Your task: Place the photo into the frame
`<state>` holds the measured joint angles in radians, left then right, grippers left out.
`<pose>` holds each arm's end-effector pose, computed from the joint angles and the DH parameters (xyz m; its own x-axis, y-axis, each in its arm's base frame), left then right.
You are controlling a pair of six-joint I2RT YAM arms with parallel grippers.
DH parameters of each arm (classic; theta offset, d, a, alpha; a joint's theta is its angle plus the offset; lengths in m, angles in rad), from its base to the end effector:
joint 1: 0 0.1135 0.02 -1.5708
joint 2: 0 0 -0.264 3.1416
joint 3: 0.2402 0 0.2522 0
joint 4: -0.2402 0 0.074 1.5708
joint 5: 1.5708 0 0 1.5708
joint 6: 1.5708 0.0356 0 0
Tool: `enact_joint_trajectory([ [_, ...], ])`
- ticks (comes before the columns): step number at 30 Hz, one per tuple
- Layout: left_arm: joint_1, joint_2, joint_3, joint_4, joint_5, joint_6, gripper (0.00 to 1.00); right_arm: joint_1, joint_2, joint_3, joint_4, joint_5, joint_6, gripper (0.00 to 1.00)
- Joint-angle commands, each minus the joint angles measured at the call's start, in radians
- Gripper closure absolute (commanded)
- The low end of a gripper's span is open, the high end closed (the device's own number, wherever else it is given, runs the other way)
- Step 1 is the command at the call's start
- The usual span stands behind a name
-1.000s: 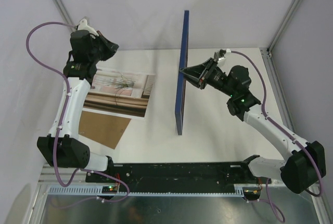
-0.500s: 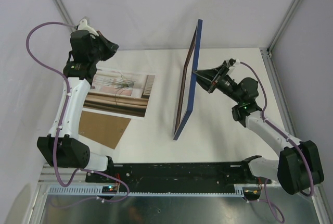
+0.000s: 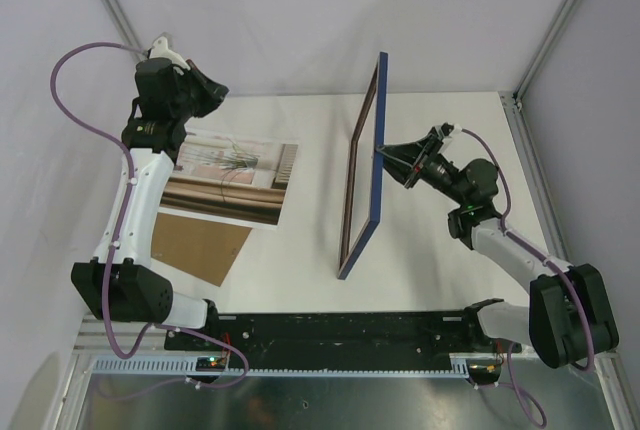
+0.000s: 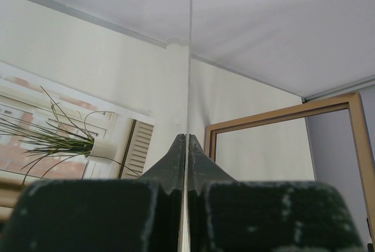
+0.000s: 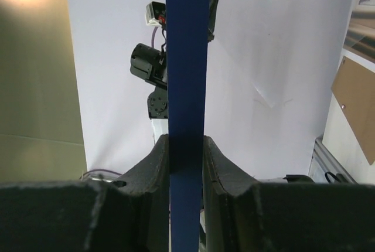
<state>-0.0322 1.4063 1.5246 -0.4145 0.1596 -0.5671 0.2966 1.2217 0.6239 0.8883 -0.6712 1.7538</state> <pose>0.3170 -0.0159 0.4306 -0.3448 -0.5195 -0.7818 -0.0018 0.8332 -0.5529 0.2456 0.0982 0.3025 -0.8352 0.5499 -0.0008 -0.1240 -0.1869 0.9745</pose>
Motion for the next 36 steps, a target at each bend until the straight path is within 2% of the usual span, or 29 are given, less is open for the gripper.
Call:
enact_joint_trajectory([
  [1,0.008,-0.026,0.043,0.036,0.002,0.013,1.0,-0.025,-0.026,-0.03,0.102,-0.038,-0.021,1.0],
  [8,0.008,-0.025,0.045,0.035,0.001,0.013,1.0,-0.089,-0.103,-0.041,-0.076,-0.069,-0.102,0.84],
  [14,0.008,-0.022,0.043,0.037,0.004,0.012,1.0,-0.176,-0.188,-0.041,-0.273,-0.096,-0.207,0.58],
  [20,0.007,-0.012,0.046,0.036,0.006,0.008,1.0,-0.256,-0.253,-0.037,-0.448,-0.132,-0.295,0.44],
  [23,0.006,-0.011,0.045,0.037,0.008,0.008,1.0,-0.282,-0.278,0.001,-0.647,-0.13,-0.404,0.42],
  [27,0.006,-0.012,0.043,0.037,0.009,0.013,1.0,-0.288,-0.285,0.083,-0.978,-0.058,-0.667,0.42],
  [29,0.006,-0.015,0.042,0.036,0.008,0.017,1.0,-0.312,-0.273,0.096,-1.087,-0.032,-0.769,0.43],
  [32,0.006,-0.014,0.045,0.037,0.015,0.023,1.0,-0.332,-0.254,0.098,-1.19,0.005,-0.876,0.45],
  [36,0.006,-0.005,0.051,0.037,0.032,0.025,1.0,-0.336,-0.213,0.091,-1.223,0.039,-0.966,0.58],
])
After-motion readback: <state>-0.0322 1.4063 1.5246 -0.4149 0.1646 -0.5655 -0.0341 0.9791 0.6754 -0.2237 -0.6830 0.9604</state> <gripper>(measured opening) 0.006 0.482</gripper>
